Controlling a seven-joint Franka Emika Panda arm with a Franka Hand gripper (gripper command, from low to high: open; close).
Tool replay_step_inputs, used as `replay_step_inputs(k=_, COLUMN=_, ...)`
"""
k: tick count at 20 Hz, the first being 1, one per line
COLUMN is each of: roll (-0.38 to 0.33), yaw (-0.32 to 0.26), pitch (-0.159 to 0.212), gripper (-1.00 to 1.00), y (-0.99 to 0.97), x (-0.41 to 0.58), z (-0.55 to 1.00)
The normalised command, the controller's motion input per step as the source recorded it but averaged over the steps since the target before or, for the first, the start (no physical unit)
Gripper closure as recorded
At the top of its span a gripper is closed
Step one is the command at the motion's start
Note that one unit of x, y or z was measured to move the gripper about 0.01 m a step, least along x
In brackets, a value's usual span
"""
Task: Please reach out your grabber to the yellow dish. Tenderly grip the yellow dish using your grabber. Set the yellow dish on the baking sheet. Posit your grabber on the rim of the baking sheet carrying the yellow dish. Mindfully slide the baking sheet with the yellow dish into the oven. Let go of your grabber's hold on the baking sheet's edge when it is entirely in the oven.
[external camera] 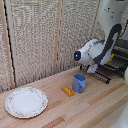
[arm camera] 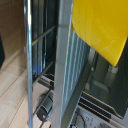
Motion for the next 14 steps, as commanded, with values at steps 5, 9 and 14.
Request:
replay_step_inputs(k=5, roll=-0.053, yaw=-0.006, pitch=0.0, gripper=1.0, y=-0.15, x=0.0, z=0.04)
replay_step_inputs(k=9, roll=-0.069, yaw=0.0, pitch=0.0, gripper=1.0, y=-0.05, x=0.0, z=0.02)
replay_step_inputs(k=14, roll=-0.085, yaw=0.0, pitch=0.0, gripper=1.0, y=-0.03, x=0.0, z=0.0)
